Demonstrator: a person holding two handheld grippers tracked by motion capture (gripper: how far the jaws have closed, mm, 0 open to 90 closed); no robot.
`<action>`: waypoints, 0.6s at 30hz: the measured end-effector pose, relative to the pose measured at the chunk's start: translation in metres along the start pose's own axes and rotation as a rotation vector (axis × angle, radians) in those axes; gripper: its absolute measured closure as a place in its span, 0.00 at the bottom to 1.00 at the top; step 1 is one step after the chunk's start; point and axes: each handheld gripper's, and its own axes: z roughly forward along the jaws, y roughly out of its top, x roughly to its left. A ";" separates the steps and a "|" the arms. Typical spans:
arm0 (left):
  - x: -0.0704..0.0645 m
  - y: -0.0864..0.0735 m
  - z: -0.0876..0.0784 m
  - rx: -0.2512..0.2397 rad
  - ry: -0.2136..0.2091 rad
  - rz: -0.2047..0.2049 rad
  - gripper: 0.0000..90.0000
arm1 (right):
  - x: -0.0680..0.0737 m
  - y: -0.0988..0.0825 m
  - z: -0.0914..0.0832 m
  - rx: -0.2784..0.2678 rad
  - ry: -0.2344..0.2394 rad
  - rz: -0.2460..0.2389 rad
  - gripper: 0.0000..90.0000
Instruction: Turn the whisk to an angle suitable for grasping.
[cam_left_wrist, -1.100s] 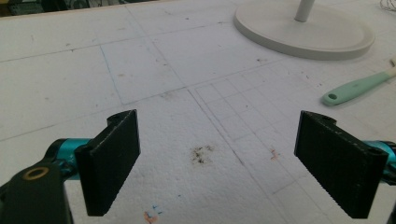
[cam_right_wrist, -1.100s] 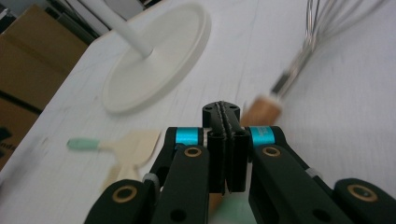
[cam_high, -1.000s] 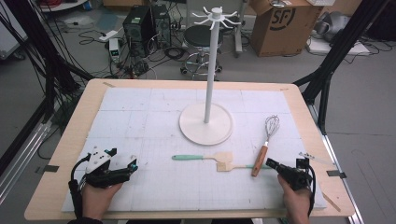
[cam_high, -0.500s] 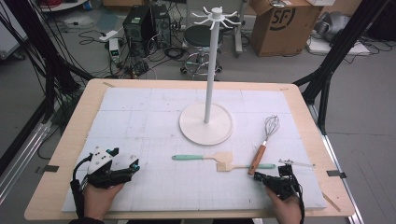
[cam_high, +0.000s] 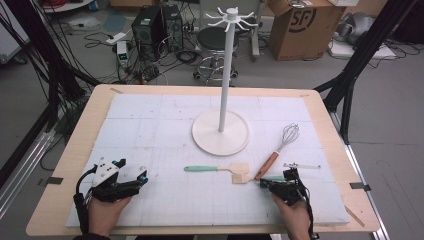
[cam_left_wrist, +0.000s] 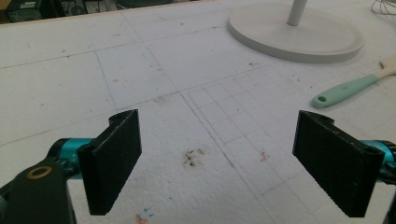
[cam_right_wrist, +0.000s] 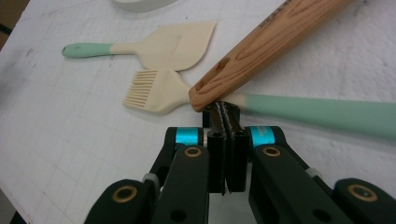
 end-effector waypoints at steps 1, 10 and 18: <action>0.000 0.000 0.000 0.000 -0.002 0.000 0.18 | 0.001 0.001 0.002 -0.002 0.000 -0.004 1.00; 0.002 -0.001 -0.002 0.003 0.007 0.003 0.18 | 0.007 0.012 0.000 -0.040 0.038 -0.020 1.00; -0.001 0.000 -0.001 -0.002 0.002 0.006 0.18 | -0.013 0.059 -0.008 -0.159 -0.015 0.017 1.00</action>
